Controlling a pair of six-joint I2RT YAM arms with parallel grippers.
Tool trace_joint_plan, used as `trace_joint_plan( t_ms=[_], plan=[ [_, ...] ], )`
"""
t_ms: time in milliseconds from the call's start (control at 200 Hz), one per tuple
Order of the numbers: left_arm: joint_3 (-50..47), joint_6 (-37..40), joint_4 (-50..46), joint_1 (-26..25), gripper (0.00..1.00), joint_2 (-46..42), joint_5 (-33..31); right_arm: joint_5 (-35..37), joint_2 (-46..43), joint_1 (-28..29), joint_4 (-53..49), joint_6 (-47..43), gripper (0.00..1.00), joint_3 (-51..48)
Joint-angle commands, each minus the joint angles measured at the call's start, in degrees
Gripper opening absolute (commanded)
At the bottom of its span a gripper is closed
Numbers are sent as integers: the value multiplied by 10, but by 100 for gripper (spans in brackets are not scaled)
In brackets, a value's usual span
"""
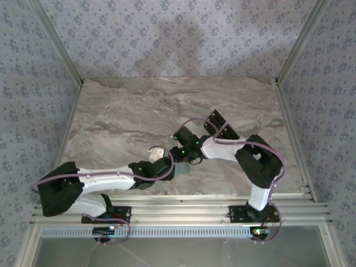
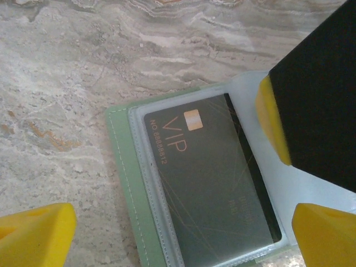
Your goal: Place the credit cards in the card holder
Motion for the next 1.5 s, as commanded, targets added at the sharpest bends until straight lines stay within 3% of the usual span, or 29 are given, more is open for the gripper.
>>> trace_joint_plan(
  t_ms=[0,485,1009,1494],
  plan=[
    [27,6,11,-5,100,18,-15,-8,21,6,-21,10,43,-11],
    [31,-11,-4,-5,99,74,-43,-19,16,6,-29,12,43,4],
    [29,-16,0,-5,99,90,-38,-2,-96,-35,-34,25,44,-36],
    [28,-19,-3,-6,99,90,-39,-18,-51,-31,5,34,44,-57]
  ],
)
